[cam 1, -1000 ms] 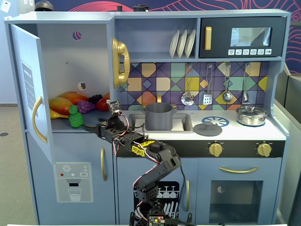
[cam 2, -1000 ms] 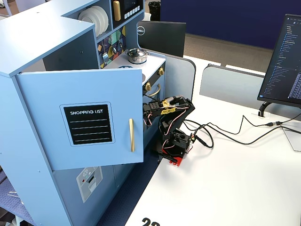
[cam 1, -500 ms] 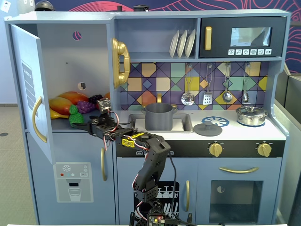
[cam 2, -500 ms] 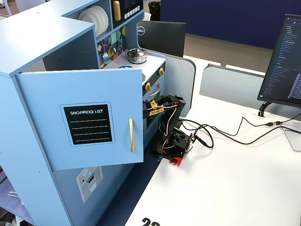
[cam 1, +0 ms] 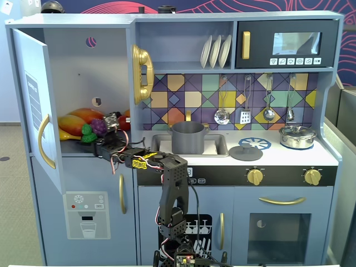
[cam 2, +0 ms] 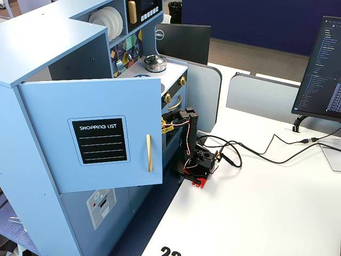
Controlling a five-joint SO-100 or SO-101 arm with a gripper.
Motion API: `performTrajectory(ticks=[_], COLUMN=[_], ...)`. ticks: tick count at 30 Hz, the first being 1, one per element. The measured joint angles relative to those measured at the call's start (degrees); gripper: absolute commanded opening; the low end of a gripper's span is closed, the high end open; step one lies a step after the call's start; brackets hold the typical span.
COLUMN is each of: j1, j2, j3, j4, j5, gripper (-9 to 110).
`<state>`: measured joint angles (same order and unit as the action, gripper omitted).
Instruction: Pick up the green pineapple from the left cabinet and place it in the gray recipient
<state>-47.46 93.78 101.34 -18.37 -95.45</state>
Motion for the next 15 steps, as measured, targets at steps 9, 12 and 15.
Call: performTrajectory(ticks=[9,12,15], j1=[-5.01,-6.24,-5.89], j2=[8.88,19.69,31.55], j3=[3.43,10.28,17.58], j4=[-6.15,-8.88,-9.76], j5=[-4.39,-8.17,-12.04], gripper=[0,0,0])
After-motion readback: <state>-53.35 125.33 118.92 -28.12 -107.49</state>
